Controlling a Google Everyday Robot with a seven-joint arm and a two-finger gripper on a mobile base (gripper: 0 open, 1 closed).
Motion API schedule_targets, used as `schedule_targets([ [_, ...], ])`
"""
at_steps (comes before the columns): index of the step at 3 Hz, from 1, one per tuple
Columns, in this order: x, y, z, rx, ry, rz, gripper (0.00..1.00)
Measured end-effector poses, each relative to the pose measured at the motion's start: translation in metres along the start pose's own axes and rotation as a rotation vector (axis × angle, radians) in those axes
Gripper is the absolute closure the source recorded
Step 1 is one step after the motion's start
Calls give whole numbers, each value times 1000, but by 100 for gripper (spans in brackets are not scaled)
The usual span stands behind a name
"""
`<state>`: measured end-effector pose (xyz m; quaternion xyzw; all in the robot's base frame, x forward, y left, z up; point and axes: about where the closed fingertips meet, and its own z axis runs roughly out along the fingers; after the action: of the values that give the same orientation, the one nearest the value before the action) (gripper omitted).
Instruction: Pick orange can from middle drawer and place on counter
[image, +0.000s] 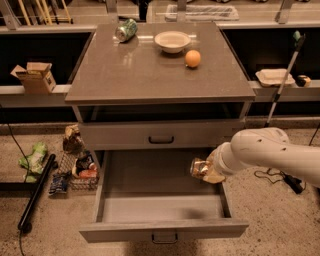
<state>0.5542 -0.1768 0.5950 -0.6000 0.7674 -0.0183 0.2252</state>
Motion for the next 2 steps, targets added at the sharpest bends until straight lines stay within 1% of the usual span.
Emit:
schedule_targets([
  [2,-36,-31,-98,130,12,-92,100],
])
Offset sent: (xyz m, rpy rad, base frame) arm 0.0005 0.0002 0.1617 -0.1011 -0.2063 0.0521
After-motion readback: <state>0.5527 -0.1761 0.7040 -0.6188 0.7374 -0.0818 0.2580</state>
